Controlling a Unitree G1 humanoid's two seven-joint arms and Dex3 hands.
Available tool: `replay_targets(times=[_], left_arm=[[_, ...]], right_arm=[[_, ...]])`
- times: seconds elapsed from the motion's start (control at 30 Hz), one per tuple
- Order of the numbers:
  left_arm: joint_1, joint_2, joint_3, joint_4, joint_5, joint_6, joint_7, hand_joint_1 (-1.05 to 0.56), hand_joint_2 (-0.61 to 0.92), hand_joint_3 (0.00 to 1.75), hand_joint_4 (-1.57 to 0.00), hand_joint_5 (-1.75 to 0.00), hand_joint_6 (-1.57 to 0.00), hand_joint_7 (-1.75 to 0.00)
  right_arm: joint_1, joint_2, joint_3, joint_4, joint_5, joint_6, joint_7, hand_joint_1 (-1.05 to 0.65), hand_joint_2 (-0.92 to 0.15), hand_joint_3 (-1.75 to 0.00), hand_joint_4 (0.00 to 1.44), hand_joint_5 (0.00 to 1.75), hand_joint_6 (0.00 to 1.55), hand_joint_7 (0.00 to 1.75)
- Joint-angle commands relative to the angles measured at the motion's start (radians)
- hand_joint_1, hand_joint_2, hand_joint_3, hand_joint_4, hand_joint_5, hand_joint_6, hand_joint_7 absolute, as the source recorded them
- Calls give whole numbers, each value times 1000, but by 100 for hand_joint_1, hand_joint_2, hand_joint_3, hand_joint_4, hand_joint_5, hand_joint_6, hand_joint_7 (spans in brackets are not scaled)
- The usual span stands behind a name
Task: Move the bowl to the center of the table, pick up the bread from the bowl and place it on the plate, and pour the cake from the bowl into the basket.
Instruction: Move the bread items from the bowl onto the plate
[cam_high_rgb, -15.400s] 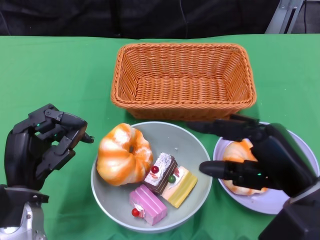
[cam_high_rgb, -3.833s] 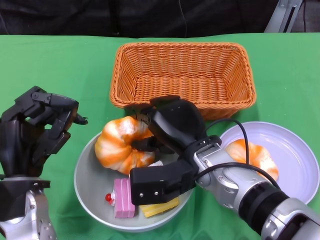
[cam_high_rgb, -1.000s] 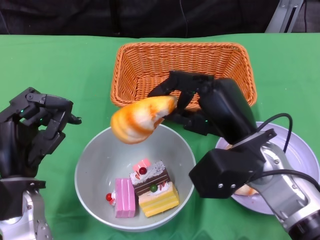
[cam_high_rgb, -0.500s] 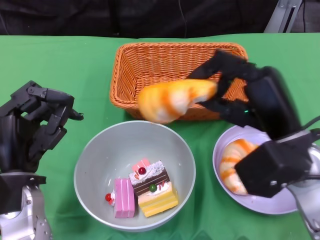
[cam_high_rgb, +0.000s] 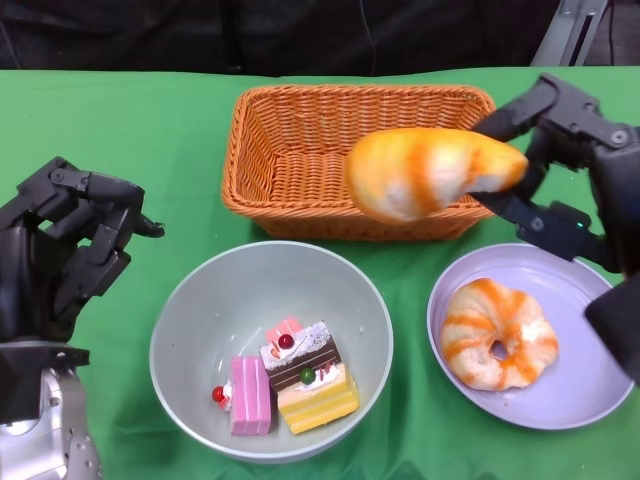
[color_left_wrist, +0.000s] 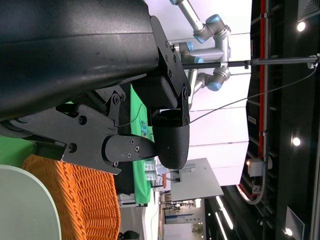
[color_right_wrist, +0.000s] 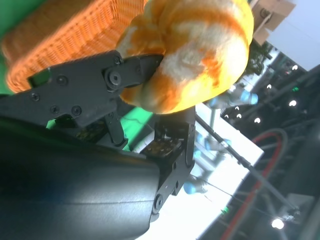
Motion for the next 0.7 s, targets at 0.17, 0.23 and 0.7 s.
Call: replay_targets(times=[0.17,0.23,0.7], left_arm=[[5,20,6,-13,-12,8,-4,-12,89,40,-83,-137,-93,-100],[4,23,7,-10,-11,2,-8,-13,89,40,-82,-137,-92,-100],[18,28,3,-29,-12,17,-6,-12,89,39,-82,-139,-93,-98]], right_arm=[[85,-35,-115,-175,148,241,85,-15,-57,-88,59,175,49,149],[103,-46,-138,-183,178,261,101,-13,-62,-83,61,175,47,153],[225,-109,-179,-211,291,512,176,-4,-73,-74,59,175,41,159]])
